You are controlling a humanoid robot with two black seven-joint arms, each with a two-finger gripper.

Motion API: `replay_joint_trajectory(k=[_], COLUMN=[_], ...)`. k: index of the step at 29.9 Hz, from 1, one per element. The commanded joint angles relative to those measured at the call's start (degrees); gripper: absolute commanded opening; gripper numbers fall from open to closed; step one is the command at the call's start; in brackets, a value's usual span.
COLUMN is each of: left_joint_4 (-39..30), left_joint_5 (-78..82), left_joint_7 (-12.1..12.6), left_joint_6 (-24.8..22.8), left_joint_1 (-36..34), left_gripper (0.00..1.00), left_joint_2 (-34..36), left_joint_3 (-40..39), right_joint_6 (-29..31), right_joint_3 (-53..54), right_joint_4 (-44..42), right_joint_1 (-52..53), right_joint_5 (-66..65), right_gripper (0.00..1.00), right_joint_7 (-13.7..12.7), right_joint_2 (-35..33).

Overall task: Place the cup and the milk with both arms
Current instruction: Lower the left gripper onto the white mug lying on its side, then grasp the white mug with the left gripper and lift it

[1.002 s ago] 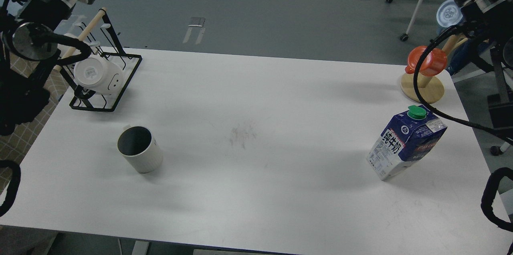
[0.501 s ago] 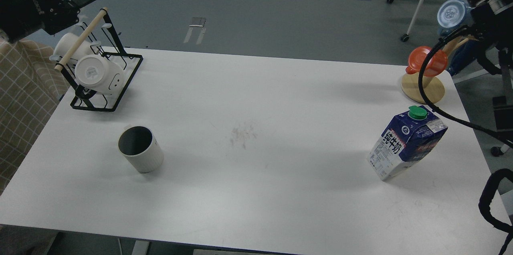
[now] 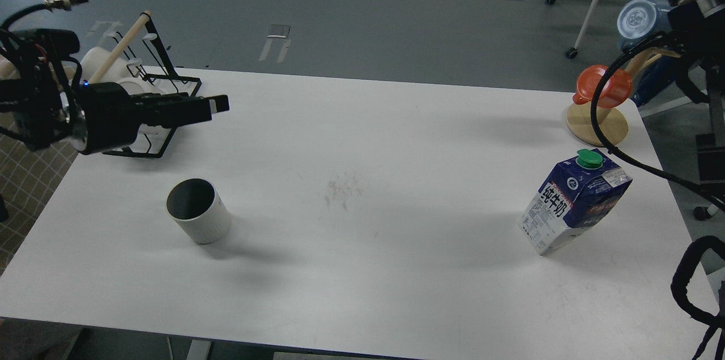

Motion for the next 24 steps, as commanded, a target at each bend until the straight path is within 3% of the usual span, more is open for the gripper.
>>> replay_joint_trajectory(k=[1,5,10,18,24], left_joint_4=[-0.8,-1.8,-2.1,1.1,2.1], left_joint_5=[7.8,10.7,11.6,12.3,12.6], left_joint_7=[-0.8,-3.9,-3.9,-4.2,-4.3], left_joint_6=[0.0,0.0,0.0,0.0,0.0], left_joint_1=[0.1,0.6,0.7,2.2,2.9], left_gripper=[0.95,0.95,0.94,0.81,0.80], left_joint_2=[-0.6,0.5,2.1,1.6,0.2], left_joint_3=[3.9,9.3,11.6,13.9,15.4], right_joint_6=[0.0,0.0,0.1,0.1,0.1], right_joint_3=[0.3,0.8,0.8,1.0,1.1], right_joint_4=[0.1,0.0,0.0,0.0,0.1], right_joint_1=[-0.1,-0.2,-0.6,-0.8,-1.0], right_joint_5=[0.0,0.0,0.1,0.1,0.1], right_gripper=[1.00,1.00,1.00,1.00,1.00], right_joint_7=[0.0,0.0,0.0,0.0,0.0], right_joint_2=[-0.1,-0.2,-0.2,-0.2,-0.1])
